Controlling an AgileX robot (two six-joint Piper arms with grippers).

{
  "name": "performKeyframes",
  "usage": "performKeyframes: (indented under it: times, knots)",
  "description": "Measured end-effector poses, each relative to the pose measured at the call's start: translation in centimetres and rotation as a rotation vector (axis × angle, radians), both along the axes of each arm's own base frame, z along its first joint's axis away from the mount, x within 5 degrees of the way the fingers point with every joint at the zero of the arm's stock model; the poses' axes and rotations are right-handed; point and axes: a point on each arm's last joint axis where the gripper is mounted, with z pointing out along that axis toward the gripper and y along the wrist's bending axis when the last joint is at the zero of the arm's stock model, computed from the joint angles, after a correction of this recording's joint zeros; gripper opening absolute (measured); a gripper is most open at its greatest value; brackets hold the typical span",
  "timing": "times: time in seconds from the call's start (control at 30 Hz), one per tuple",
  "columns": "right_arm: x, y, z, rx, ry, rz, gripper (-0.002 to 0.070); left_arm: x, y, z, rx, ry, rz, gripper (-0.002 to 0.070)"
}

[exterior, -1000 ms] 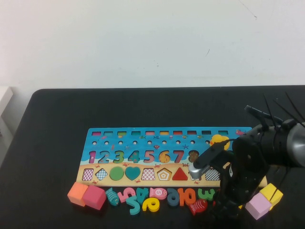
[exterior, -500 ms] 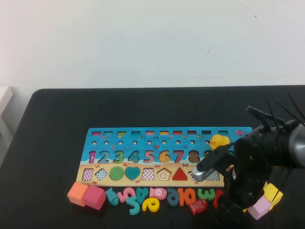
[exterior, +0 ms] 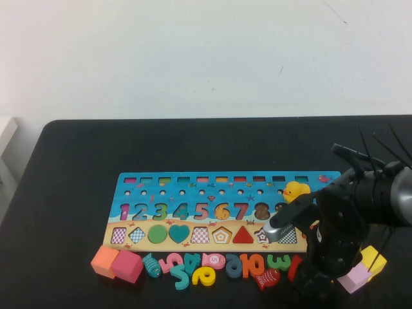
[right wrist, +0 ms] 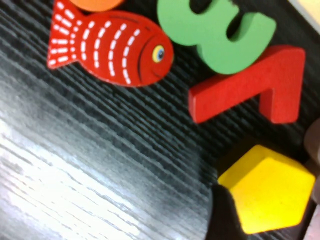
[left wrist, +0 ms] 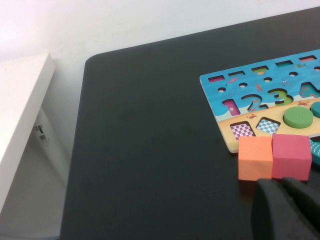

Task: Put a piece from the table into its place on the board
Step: Pick up the "Pentagon"

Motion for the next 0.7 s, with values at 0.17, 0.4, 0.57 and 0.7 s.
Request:
performKeyframes:
  times: [0.17,0.4,0.57,0.7]
  knots:
    - [0.0,0.0,0.0,0.001,0.0,-0.012,0.0421,0.0,0.0,0.0,0.0,0.0,0.0,-0.0002]
    - [0.0,0.07,-0.23,0.007,0.005,-0.022,0.0421,0.0,0.0,0.0,0.0,0.0,0.0,-0.0002]
    - [-0.04,0.19,-0.24,0.021,0.009,-0.036,0.0421,0.0,0.0,0.0,0.0,0.0,0.0,-0.0002]
    - [-0.16,0.24,-0.25,0.028,0.023,-0.045,0.0421,0.0,0.0,0.0,0.0,0.0,0.0,-0.0002]
